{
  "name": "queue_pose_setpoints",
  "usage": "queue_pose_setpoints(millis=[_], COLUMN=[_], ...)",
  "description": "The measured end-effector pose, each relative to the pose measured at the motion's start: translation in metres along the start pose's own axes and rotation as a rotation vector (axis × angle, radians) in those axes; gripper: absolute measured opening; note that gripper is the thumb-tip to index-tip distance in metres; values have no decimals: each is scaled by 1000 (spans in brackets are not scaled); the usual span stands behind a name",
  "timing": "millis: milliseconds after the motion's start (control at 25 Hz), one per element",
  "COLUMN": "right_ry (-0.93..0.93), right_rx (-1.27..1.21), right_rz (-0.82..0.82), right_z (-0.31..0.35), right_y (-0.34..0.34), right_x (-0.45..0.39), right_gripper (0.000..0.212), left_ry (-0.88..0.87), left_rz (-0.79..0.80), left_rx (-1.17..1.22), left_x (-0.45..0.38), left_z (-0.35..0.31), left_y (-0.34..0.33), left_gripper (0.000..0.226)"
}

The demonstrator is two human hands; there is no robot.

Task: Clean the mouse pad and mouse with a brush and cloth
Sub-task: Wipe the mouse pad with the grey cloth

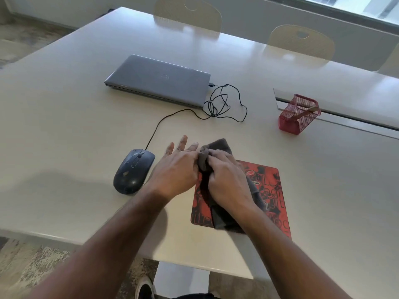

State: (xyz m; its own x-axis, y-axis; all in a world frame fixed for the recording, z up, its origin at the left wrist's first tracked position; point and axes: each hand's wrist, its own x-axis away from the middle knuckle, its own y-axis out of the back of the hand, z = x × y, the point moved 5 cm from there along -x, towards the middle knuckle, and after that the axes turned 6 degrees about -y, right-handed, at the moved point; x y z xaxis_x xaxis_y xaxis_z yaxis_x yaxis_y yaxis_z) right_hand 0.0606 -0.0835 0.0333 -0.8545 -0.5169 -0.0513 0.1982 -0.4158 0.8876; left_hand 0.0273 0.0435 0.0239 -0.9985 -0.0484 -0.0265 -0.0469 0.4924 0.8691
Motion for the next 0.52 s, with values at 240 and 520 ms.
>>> queue_pose_setpoints(millis=[240,520], right_ry=[17,79], right_rx=[5,33], right_rz=[0,14], right_z=[-27,-6], right_y=[19,3], right_x=[15,16], right_gripper=[46,51], left_ry=[-2,16], left_rz=[4,28], left_rx=[0,44], left_x=[-1,-1], left_z=[1,-1], left_y=[-1,-3], left_gripper=[51,59])
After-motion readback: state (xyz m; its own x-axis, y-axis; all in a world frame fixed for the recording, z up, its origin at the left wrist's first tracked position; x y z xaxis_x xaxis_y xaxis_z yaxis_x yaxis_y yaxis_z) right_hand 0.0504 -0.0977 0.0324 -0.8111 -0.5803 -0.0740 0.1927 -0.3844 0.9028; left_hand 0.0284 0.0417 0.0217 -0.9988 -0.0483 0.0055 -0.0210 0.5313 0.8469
